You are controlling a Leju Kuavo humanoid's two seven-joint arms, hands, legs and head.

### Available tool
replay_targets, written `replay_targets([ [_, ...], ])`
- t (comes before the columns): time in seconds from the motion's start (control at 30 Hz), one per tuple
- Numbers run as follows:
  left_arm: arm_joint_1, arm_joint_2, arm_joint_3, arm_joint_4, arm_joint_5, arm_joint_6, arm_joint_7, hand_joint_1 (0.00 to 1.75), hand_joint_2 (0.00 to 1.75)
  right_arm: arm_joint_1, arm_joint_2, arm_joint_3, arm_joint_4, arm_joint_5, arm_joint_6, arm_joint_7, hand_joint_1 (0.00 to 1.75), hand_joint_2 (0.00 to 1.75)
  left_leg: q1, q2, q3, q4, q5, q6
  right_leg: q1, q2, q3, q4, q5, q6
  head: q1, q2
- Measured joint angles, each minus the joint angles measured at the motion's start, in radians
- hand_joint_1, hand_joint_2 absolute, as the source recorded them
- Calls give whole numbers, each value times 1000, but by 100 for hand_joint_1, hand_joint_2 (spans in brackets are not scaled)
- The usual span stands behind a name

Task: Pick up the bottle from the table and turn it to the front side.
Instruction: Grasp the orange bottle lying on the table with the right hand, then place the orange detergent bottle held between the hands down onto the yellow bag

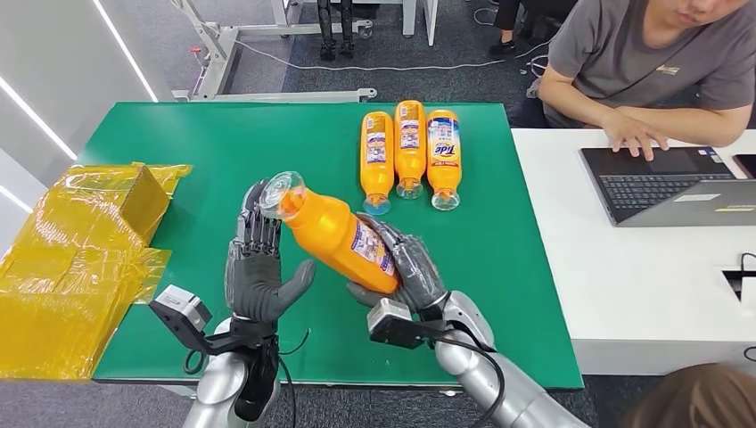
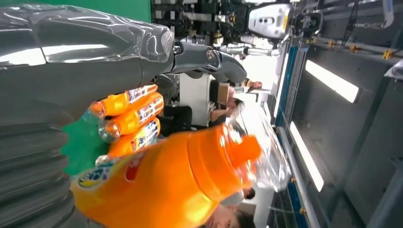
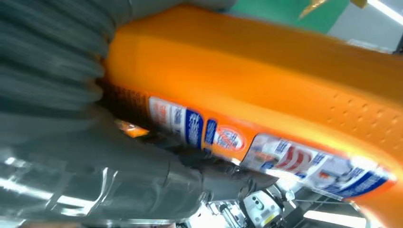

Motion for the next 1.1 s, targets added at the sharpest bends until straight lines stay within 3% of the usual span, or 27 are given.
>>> replay_targets([
  [0.43,9,1,0,3,16,29,0,0,175,-131,43,107,144,46,183,76,175,175,0,0,0,0,0,0,0,0,0,0,0,0,0,0],
  [0.77,-4,3,-1,60,17,-34,0,0,175,-156,47,142,200,49,187,35,175,175,0,0,0,0,0,0,0,0,-1,0,0,0,0,0],
  [1.1,-22,15,-1,106,22,-20,0,0,175,-156,42,151,234,48,150,21,175,175,0,0,0,1,0,0,0,1,-1,0,0,0,0,0],
])
